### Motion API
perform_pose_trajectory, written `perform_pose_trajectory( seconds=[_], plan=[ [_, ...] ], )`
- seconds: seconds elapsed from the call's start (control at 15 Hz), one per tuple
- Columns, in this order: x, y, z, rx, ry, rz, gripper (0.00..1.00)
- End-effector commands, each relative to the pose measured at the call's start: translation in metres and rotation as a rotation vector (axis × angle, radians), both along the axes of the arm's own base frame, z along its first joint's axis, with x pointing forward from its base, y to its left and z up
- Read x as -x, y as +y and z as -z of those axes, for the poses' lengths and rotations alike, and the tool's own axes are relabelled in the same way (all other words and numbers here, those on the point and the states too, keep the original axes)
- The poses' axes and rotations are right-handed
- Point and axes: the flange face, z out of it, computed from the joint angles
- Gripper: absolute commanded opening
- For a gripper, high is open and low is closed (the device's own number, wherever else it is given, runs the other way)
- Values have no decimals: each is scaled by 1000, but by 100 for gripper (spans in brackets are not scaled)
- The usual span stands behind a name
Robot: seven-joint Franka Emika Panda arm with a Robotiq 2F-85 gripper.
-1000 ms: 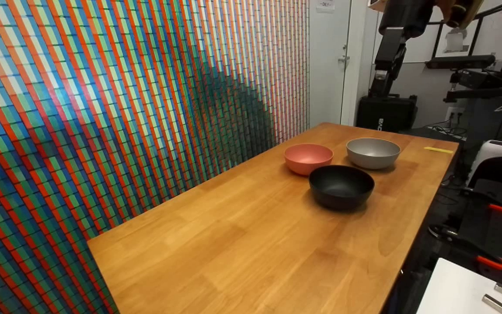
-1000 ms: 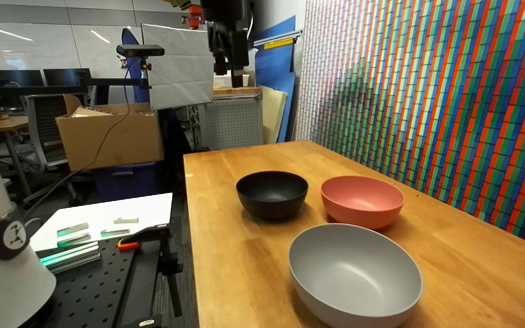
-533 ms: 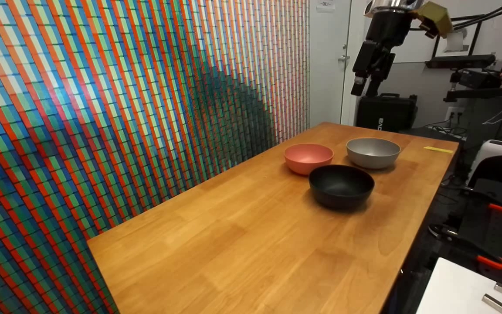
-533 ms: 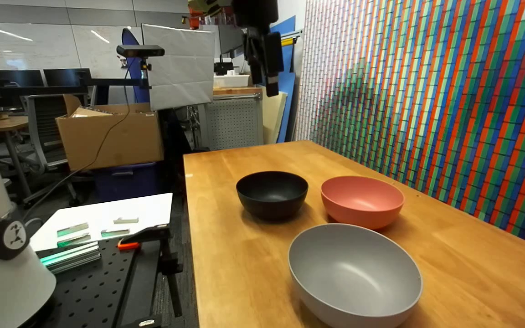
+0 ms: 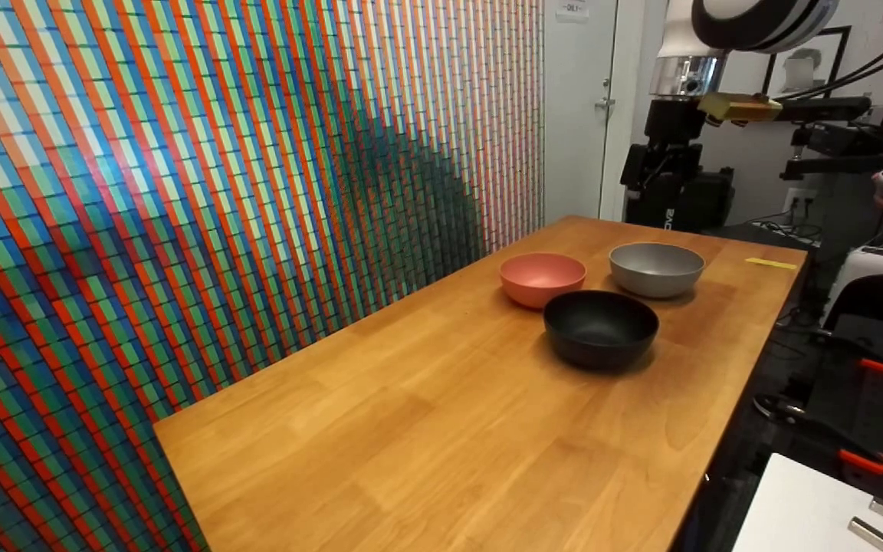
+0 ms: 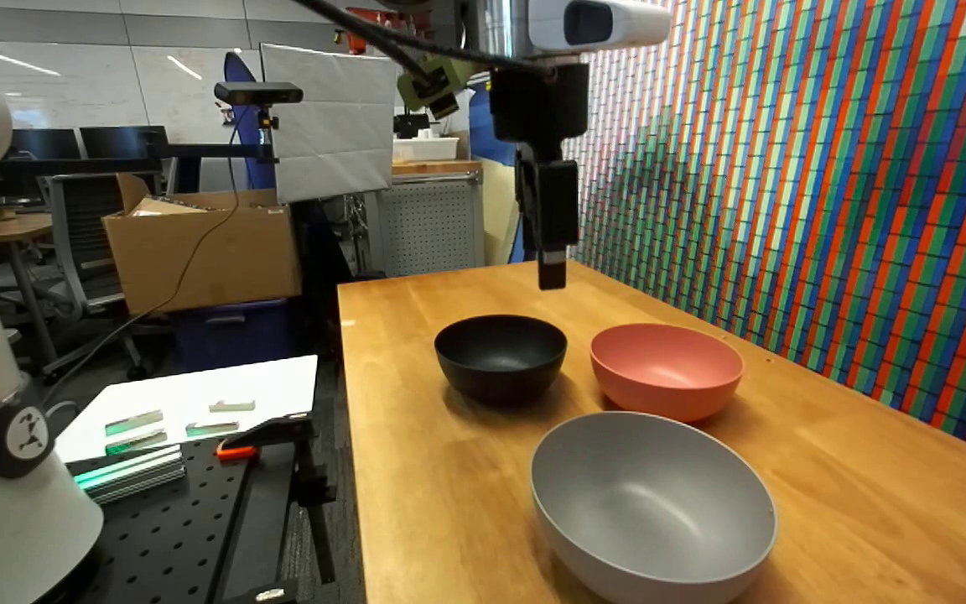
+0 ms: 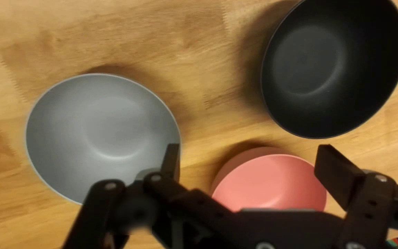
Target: Get the black, gray and peach-colored bowls from the table and stack them together
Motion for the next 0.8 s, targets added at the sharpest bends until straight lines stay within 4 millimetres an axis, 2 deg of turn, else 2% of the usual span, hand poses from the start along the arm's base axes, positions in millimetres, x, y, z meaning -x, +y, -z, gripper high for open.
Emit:
perform_pose_trajectory(
  seconds=[0.0, 0.4, 0.73],
  plan=[
    [-19, -15, 35, 45, -11, 58, 100],
    [-30, -26, 103, 151, 5, 72, 100],
    [-37, -36, 140, 206, 30, 88, 100]
  ],
)
